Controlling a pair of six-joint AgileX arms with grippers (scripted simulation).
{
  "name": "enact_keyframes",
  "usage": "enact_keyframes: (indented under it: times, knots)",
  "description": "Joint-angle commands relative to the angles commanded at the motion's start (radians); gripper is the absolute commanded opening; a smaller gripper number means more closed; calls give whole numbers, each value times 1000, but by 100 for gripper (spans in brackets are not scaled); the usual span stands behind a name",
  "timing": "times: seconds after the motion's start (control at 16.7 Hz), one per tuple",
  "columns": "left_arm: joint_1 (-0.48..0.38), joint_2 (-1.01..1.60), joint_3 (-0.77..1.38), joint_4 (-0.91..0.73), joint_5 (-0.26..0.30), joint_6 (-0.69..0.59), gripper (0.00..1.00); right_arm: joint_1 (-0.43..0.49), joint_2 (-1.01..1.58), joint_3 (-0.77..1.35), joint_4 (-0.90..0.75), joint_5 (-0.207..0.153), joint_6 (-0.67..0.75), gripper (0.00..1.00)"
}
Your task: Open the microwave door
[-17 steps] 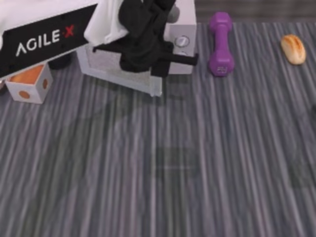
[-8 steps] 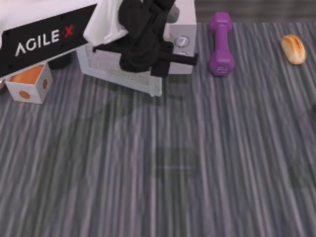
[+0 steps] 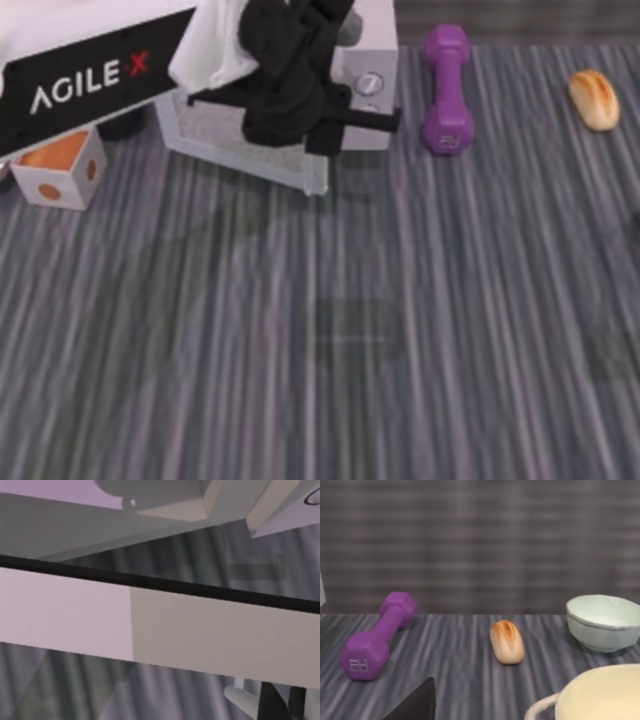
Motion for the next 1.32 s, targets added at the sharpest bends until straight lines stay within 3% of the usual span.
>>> enact_keyframes:
  times: [0.3,0.72,1.32]
  knots:
    - [-6,0,-6,2,7,0,0,0,0,0,0,0,0,100]
    - [24,-88,-125,53,65,117,0,0,0,0,0,0,0,100]
    - [24,-88,-125,53,65,117,0,0,0,0,0,0,0,100]
